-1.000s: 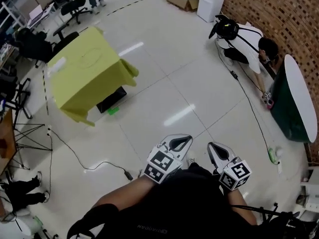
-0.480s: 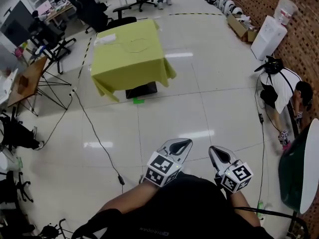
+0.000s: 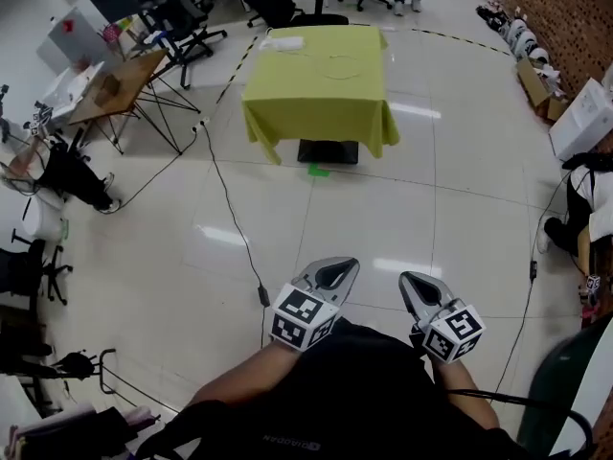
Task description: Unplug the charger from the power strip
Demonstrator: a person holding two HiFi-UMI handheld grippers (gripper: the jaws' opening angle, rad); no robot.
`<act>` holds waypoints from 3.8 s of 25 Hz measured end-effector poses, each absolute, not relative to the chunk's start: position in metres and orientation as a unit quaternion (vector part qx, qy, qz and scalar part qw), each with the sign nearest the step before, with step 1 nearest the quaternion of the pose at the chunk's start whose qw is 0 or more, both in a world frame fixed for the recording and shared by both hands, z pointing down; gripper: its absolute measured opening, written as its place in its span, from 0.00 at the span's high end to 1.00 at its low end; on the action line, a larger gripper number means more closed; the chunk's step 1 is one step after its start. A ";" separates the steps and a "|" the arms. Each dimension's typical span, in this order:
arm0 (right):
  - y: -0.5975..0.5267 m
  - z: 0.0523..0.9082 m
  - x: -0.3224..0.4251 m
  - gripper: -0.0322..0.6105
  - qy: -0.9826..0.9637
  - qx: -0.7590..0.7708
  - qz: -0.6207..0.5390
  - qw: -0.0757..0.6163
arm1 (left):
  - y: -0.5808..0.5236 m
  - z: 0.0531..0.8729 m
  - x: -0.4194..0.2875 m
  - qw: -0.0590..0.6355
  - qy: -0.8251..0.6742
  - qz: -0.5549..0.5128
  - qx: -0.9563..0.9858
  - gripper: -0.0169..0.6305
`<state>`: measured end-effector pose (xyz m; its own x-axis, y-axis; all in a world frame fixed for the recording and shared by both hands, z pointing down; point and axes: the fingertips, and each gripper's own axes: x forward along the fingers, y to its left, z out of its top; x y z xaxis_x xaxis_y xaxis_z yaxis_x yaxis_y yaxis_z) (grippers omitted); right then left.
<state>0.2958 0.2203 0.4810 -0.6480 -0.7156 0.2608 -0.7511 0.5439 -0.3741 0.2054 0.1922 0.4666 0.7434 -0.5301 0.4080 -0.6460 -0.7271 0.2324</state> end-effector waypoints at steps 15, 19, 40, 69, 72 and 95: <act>0.154 0.473 0.175 0.95 -0.899 0.373 0.217 0.076 | 0.129 0.461 0.085 0.180 -0.370 0.135 0.901 0.96; 0.119 0.472 0.131 0.95 -0.895 0.382 0.213 0.082 | 0.095 0.462 0.030 0.182 -0.381 0.123 0.898 0.96; 0.003 0.478 -0.060 0.95 -0.911 0.325 0.222 0.125 | -0.010 0.472 -0.163 0.217 -0.430 0.089 0.872 0.96; -0.346 0.480 -0.089 0.95 -0.930 0.276 0.232 0.072 | -0.338 0.461 -0.181 0.189 -0.471 0.157 0.847 0.96; -0.368 0.488 -0.092 0.95 -0.922 0.293 0.239 0.080 | -0.362 0.469 -0.187 0.194 -0.455 0.161 0.854 0.96; -0.551 0.486 -0.204 0.95 -0.841 0.468 0.246 0.114 | -0.589 0.478 -0.310 0.188 -0.290 0.151 0.926 0.96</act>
